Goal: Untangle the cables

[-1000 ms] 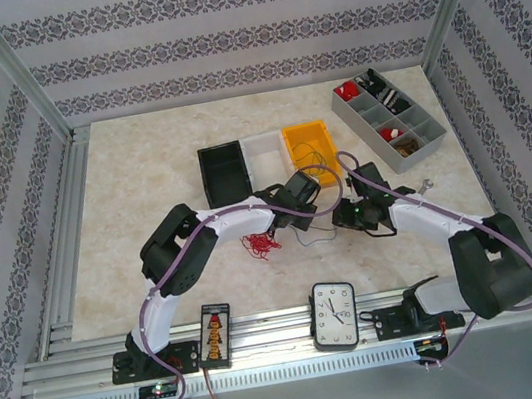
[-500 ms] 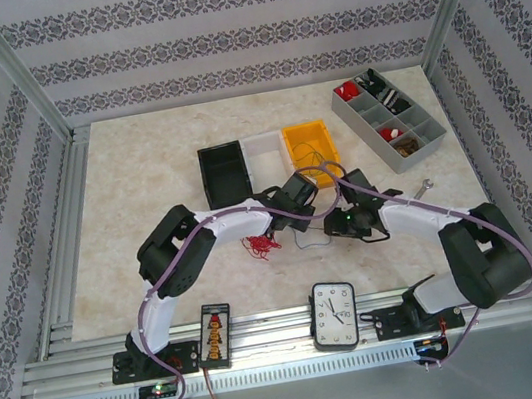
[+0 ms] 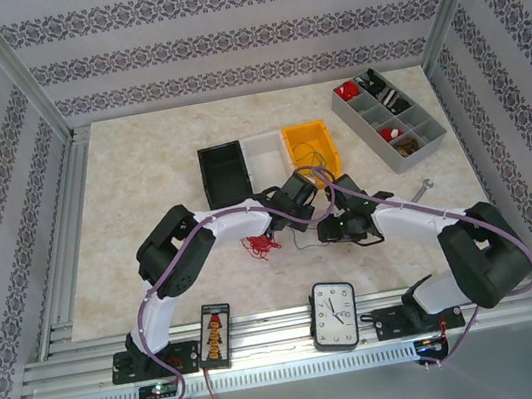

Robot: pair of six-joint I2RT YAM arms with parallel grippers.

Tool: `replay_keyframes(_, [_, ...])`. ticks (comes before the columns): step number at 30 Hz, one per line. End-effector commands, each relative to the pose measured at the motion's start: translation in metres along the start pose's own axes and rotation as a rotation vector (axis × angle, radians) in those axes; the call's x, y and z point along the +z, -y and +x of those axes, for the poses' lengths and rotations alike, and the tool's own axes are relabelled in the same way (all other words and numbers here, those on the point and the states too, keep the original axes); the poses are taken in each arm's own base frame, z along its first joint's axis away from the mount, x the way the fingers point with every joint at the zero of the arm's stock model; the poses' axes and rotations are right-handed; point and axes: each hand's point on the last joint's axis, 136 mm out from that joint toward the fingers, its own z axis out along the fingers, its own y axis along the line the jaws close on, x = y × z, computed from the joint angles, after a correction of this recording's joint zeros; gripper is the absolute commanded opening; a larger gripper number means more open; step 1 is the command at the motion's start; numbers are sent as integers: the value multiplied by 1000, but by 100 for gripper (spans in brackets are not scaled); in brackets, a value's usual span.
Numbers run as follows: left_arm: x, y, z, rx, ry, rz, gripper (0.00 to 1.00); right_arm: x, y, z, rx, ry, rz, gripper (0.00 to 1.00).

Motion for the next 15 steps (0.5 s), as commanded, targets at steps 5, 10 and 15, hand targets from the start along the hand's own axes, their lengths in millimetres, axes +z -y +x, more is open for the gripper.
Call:
replay_keyframes(5, [8, -34, 58, 8, -188, -115, 0, 4, -3, 4, -81, -33, 81, 40])
replay_keyframes(10, [6, -34, 57, 4, -182, -112, 0, 10, 8, 5, -61, -52, 151, 14])
replay_keyframes(15, [5, -37, 57, -6, -181, -117, 0, 5, 16, 4, -34, -35, 176, 2])
